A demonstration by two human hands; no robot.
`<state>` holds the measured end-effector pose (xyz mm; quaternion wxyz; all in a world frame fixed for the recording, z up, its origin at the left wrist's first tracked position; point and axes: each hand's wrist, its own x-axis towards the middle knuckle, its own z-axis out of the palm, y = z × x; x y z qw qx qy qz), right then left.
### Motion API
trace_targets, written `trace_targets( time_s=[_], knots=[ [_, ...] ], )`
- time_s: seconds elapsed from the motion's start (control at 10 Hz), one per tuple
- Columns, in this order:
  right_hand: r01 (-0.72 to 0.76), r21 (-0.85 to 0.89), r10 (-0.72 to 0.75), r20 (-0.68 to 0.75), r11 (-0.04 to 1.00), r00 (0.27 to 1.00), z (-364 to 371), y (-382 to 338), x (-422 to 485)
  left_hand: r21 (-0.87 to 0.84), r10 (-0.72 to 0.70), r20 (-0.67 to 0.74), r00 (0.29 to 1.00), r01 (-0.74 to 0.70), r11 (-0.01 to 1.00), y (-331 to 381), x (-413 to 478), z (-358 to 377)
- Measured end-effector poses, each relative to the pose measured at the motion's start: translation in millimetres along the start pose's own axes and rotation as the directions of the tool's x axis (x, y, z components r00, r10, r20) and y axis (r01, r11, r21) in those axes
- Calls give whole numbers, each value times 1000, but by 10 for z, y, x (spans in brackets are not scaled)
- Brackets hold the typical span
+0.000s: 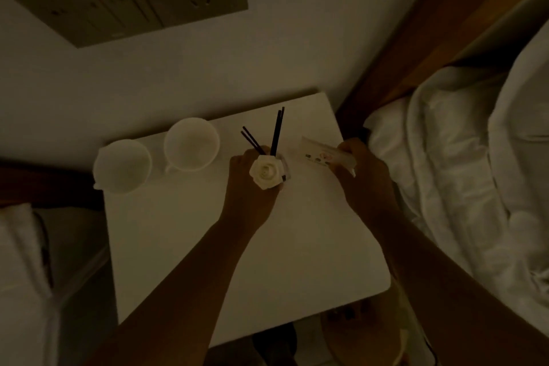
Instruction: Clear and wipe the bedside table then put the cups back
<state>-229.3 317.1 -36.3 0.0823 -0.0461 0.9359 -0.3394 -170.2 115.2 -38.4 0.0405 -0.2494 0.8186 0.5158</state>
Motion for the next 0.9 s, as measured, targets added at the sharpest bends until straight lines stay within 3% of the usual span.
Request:
trace_targets(
  time_s=[0.2,0.4,0.6,0.7,0.9],
  knots=[
    [237,-72,-220,186,969,958,-112,-27,630,-51,62,-53,997,-65,997,71,353,23],
    [353,-93,-328,209,931,921,-64,-87,871,63,154,-185,971,-145,987,113,397,42],
    [311,-60,-300,149,948,942,20,-34,801,23,45,-285,958,-40,999,-5,311,179],
    [289,24,-289,106,957,951,45,-3,738,153,76,-295,953,-32,988,-101,224,230],
    [26,94,-22,-42,995,999,-56,29,473,116,39,-267,963,-8,993,-98,-63,201]
  ],
)
